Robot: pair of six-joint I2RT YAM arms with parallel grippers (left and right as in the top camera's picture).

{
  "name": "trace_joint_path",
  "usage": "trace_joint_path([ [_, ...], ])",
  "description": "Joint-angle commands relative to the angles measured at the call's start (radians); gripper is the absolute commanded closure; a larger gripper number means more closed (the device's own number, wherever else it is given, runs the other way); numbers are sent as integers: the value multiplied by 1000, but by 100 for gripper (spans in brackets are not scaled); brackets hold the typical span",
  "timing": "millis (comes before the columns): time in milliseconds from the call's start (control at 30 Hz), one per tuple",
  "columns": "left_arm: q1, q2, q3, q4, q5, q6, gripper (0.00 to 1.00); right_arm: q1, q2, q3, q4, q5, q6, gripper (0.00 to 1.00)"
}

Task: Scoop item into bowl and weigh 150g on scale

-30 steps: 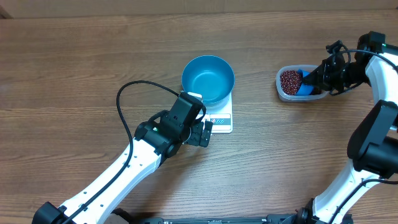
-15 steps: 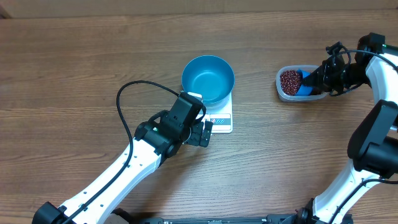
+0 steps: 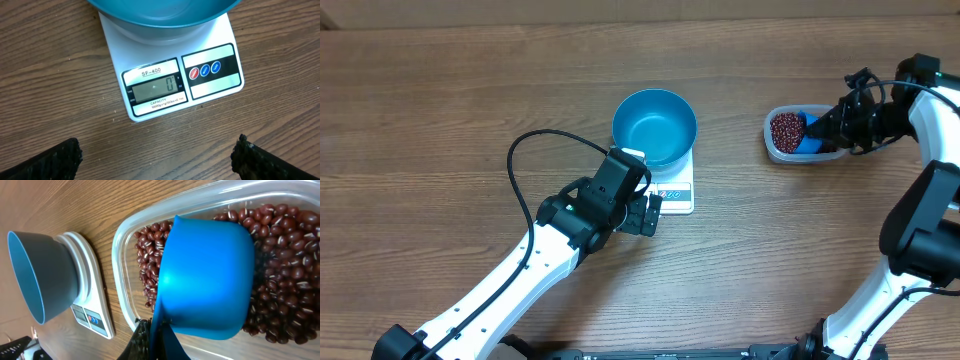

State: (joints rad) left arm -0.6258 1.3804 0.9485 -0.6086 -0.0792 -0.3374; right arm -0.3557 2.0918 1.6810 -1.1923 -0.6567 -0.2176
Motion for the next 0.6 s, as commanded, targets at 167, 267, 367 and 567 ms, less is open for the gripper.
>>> trace_joint_path([
  [167, 4, -6, -11, 0, -8, 16, 1, -64, 80, -42, 2, -119, -68, 96],
  [267, 4, -6, -11, 0, -8, 16, 1, -80, 80, -43, 1, -139, -69, 96],
  [367, 4, -6, -11, 0, -8, 16, 0, -81, 80, -43, 1, -138, -72, 96],
  [567, 4, -6, -11, 0, -8, 16, 1, -95, 80, -43, 17, -144, -72, 96],
])
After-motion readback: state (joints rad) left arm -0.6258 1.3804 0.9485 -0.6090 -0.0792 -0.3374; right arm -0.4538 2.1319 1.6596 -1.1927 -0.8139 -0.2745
